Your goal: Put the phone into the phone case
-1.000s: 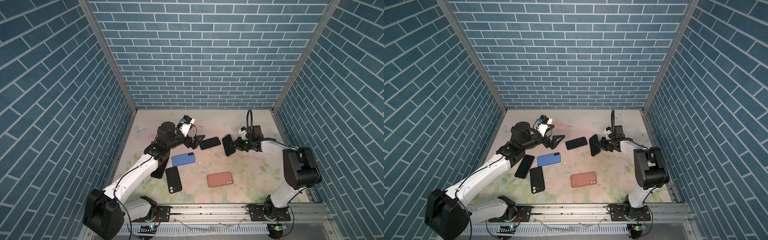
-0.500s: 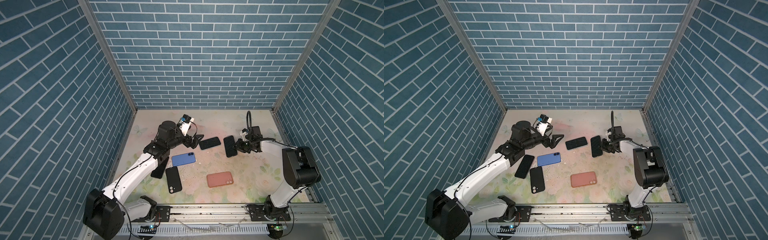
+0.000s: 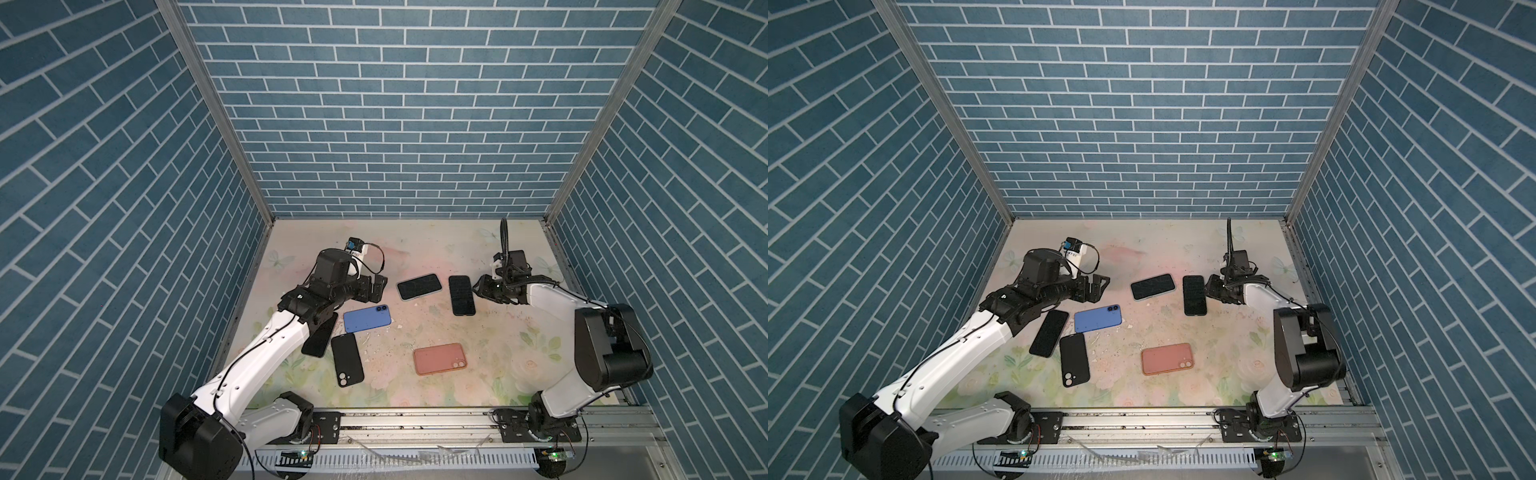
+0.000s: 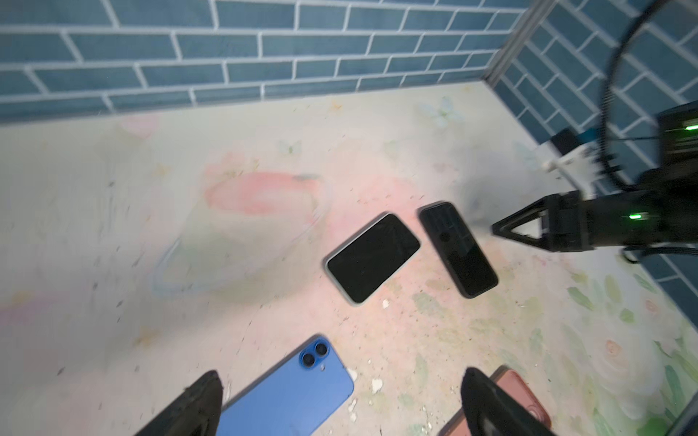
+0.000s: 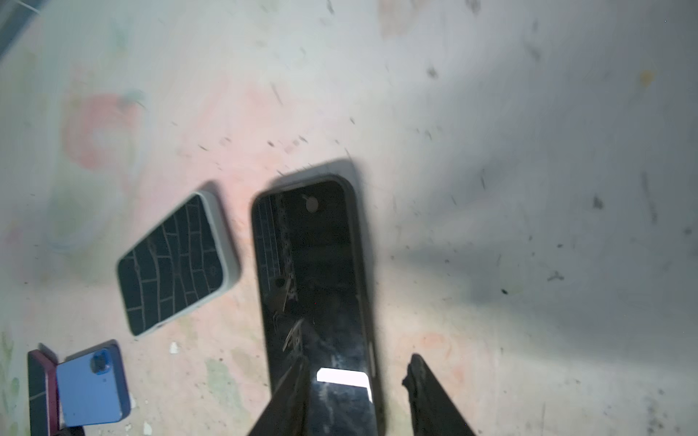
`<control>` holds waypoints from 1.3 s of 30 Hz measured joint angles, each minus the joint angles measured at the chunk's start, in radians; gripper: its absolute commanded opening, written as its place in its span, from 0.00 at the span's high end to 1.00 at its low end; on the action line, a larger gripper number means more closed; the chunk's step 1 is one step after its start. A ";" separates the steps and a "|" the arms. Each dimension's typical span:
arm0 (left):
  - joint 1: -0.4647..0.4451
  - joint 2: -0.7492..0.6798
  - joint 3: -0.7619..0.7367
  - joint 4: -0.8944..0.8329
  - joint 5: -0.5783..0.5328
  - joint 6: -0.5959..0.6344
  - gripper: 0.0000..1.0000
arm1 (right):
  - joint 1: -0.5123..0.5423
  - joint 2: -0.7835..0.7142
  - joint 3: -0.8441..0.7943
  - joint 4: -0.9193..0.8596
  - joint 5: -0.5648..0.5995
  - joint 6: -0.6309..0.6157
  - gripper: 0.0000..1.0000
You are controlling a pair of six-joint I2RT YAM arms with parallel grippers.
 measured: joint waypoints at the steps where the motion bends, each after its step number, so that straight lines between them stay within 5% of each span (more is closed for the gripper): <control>1: 0.001 0.017 0.010 -0.041 -0.013 -0.027 0.00 | 0.025 -0.031 -0.002 0.013 0.000 -0.006 0.57; 6: 0.031 0.106 0.005 -0.162 -0.013 -0.137 0.00 | 0.205 -0.076 -0.002 0.119 -0.040 -0.014 0.51; 15: 0.218 0.136 -0.162 -0.169 0.106 -0.275 0.00 | 0.406 0.071 0.005 0.286 -0.098 0.060 0.41; 39: 0.232 0.299 -0.224 0.040 0.194 -0.354 0.01 | 0.478 0.258 0.102 0.248 -0.192 0.043 0.35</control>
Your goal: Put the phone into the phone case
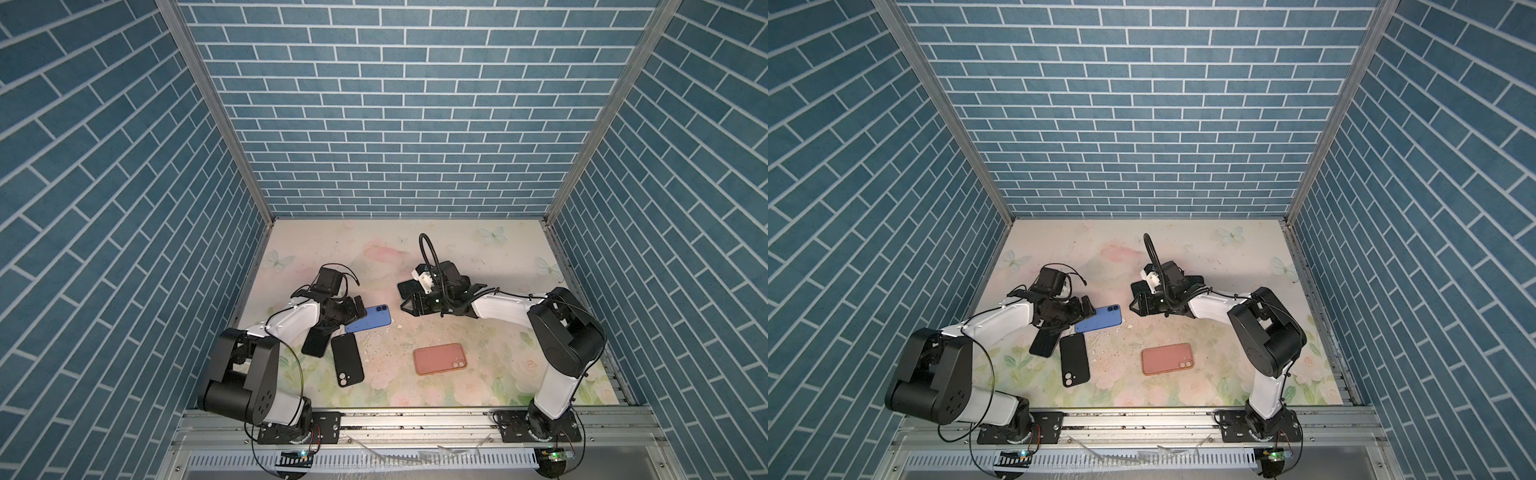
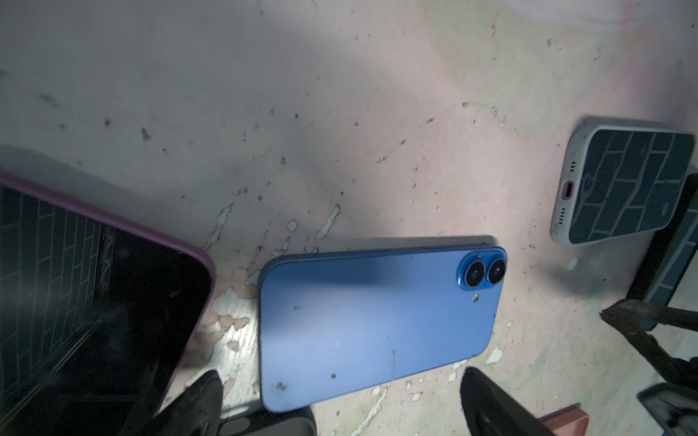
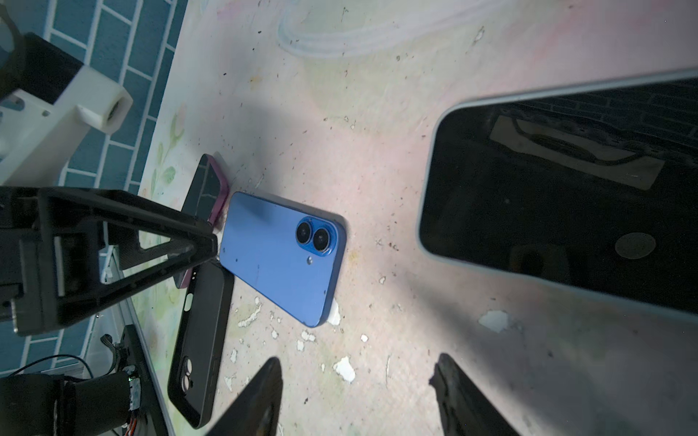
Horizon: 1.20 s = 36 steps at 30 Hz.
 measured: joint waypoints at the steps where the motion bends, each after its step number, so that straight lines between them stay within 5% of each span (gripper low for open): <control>1: 0.000 0.004 0.000 0.009 0.002 -0.001 0.00 | 0.000 0.003 0.000 0.000 -0.005 0.000 0.35; 18: -0.011 0.065 0.003 0.087 0.086 -0.005 0.01 | 0.000 0.047 -0.014 0.046 -0.057 0.012 0.36; 26: -0.113 0.070 0.033 0.071 0.101 0.044 0.02 | -0.029 0.008 -0.115 0.106 -0.058 0.058 0.37; 32: -0.166 0.048 0.114 -0.013 0.046 0.164 0.01 | -0.148 -0.138 -0.188 0.092 -0.060 0.080 0.37; 36: -0.221 0.008 0.218 -0.106 -0.047 0.361 0.01 | -0.229 -0.257 -0.189 0.050 -0.061 0.067 0.37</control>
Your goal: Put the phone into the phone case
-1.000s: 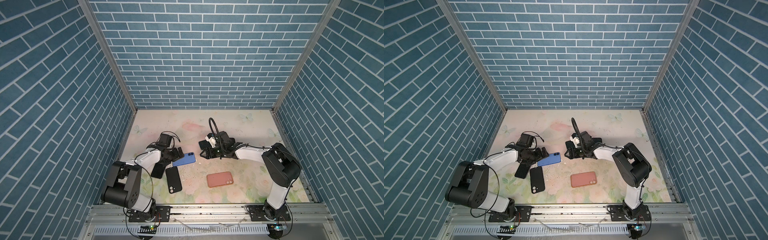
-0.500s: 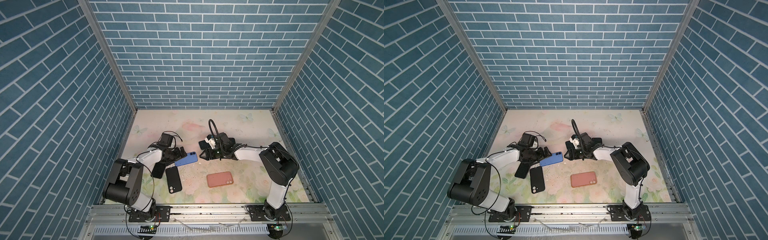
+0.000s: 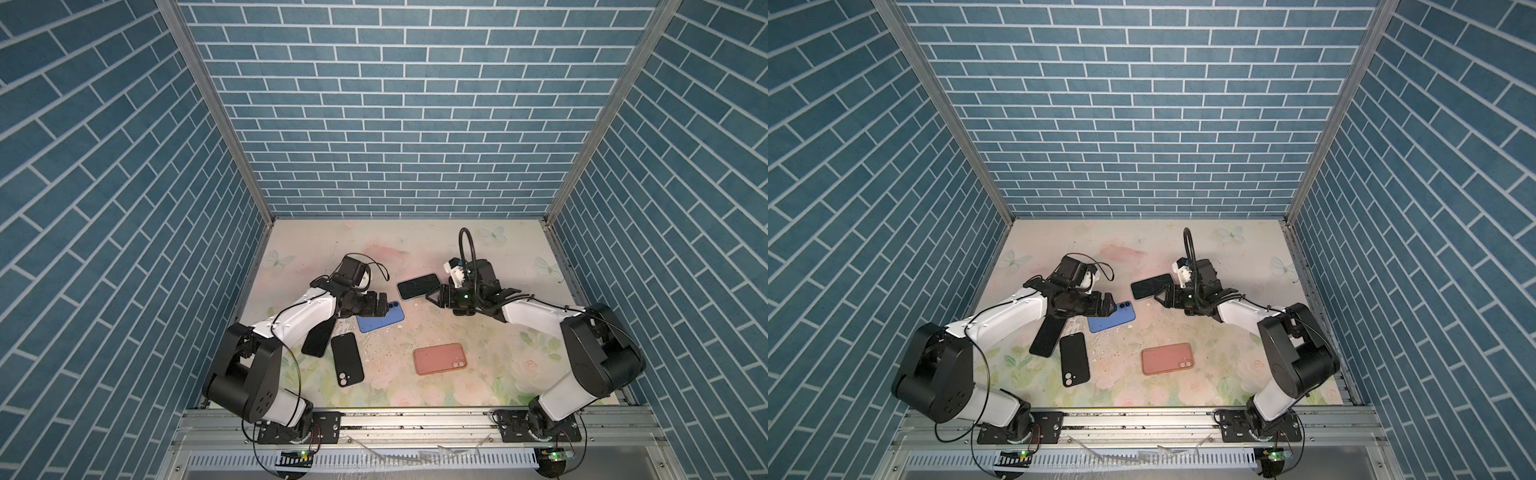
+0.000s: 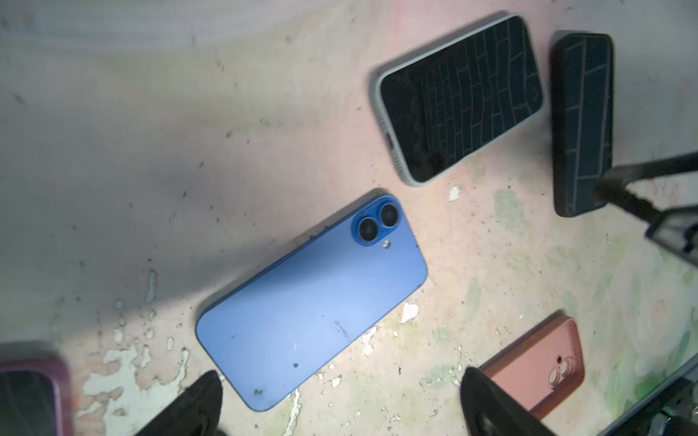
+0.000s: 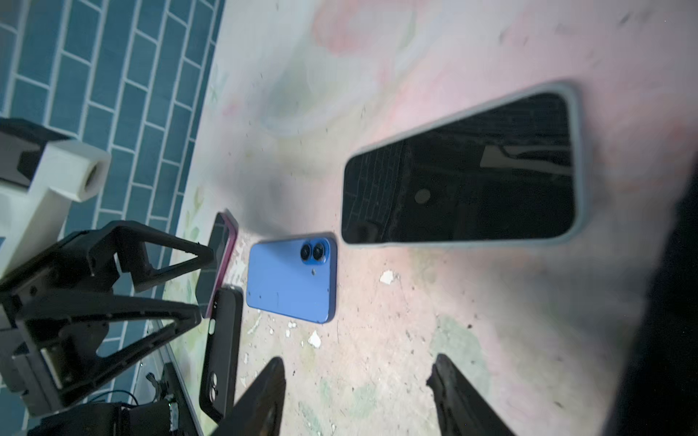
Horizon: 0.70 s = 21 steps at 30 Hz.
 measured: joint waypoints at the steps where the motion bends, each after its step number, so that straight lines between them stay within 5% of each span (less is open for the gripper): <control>1: -0.014 -0.011 0.019 -0.012 -0.012 0.052 0.00 | -0.013 -0.023 0.000 -0.013 -0.001 -0.008 0.37; 11: -0.048 0.102 0.209 -0.244 -0.032 0.597 0.00 | -0.074 -0.123 -0.003 -0.100 -0.017 -0.049 0.37; 21: -0.048 0.211 0.217 -0.307 -0.132 0.803 0.00 | -0.078 -0.110 -0.030 -0.103 -0.068 -0.060 0.39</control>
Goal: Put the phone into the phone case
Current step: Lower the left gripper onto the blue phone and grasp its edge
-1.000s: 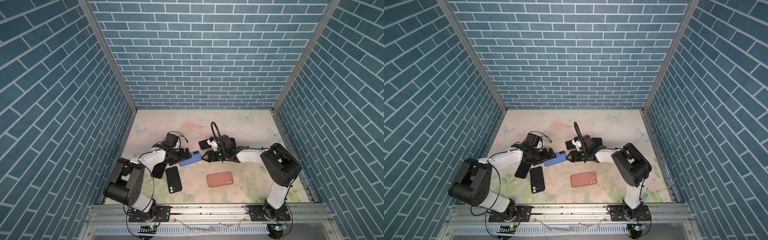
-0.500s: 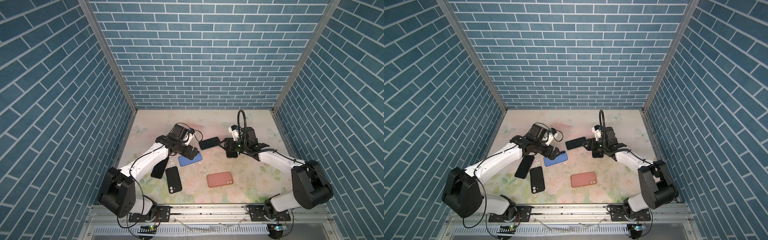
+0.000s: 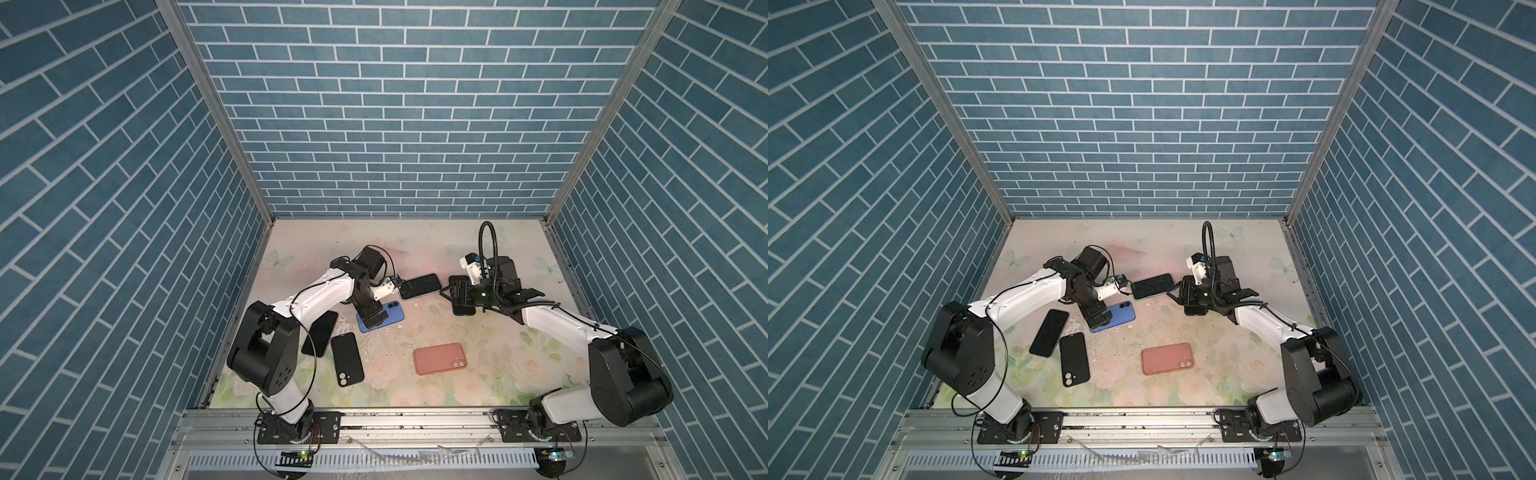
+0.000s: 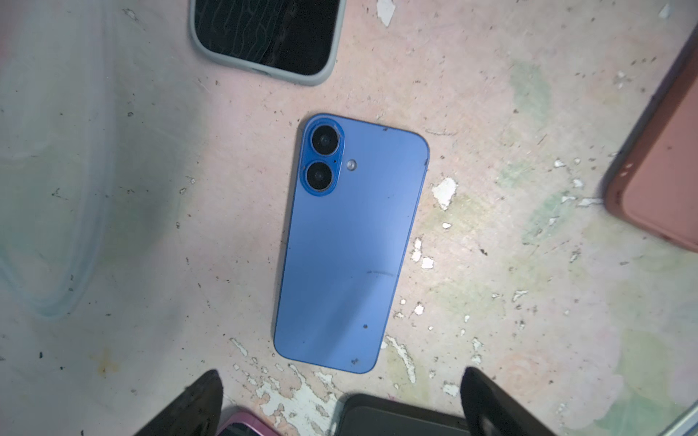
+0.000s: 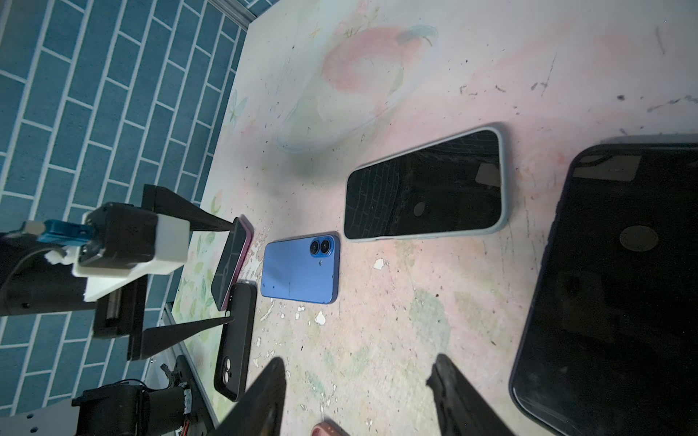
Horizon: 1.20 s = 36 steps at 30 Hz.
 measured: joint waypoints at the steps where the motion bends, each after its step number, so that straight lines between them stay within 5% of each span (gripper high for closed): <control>1: 0.000 0.011 0.000 0.000 -0.007 0.011 0.01 | 0.000 0.006 0.000 0.000 -0.006 0.000 0.39; 27: -0.024 0.151 0.032 -0.031 -0.084 0.177 0.01 | 0.000 0.068 -0.008 0.016 -0.054 0.005 0.41; 36: -0.029 0.233 0.066 -0.042 -0.032 0.203 0.00 | 0.000 0.068 -0.008 0.016 -0.054 0.005 0.41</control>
